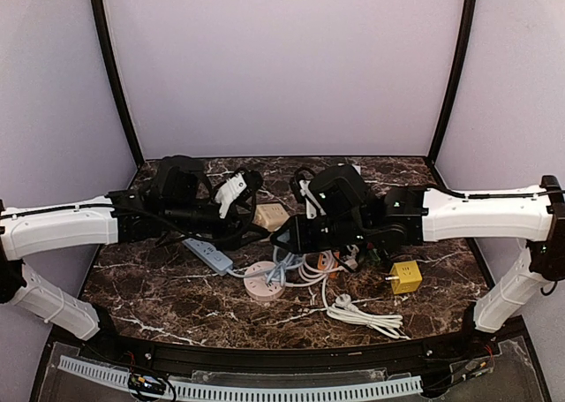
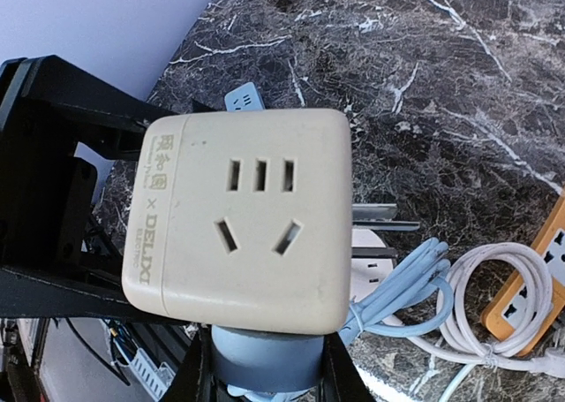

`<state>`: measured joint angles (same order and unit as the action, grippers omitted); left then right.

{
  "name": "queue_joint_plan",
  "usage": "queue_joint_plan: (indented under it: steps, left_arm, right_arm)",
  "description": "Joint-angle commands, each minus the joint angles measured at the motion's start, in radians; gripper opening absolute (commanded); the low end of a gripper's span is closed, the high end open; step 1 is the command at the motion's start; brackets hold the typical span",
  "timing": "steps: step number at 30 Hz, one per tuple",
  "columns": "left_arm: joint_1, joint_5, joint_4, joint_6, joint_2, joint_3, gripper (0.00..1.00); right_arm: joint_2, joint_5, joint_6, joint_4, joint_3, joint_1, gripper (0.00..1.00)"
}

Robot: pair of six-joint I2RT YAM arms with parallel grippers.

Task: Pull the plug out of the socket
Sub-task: Remove the plug from the socket.

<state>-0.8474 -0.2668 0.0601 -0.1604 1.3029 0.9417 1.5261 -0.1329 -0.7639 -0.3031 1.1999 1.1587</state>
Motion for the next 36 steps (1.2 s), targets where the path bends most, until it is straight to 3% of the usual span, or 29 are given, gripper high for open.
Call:
queue_joint_plan:
  steps: [1,5,10,20,28,36]
  left_arm:
    - [-0.012,0.139,0.012,-0.064,-0.050,-0.029,0.01]
    - [-0.025,0.154,0.013,-0.072,-0.047,-0.030,0.01]
    - [-0.012,0.217,0.051,-0.043,-0.017,-0.001,0.01]
    - [0.124,0.074,0.084,0.018,0.003,0.051,0.01]
    - [0.140,0.056,0.083,0.014,0.001,0.049,0.01]
    - [0.140,0.036,0.072,0.016,-0.002,0.043,0.01]
  right_arm:
    - [-0.037,0.068,-0.147,-0.041,-0.034,-0.066,0.00]
    - [-0.040,0.082,-0.143,-0.024,-0.051,-0.082,0.00]
    - [-0.052,0.087,-0.016,0.036,-0.042,-0.044,0.00]
    - [-0.071,0.129,0.319,0.060,-0.018,0.097,0.00]
    - [-0.091,0.211,0.369,0.080,-0.045,0.110,0.00]
    - [-0.102,0.005,0.299,0.054,-0.037,0.110,0.00]
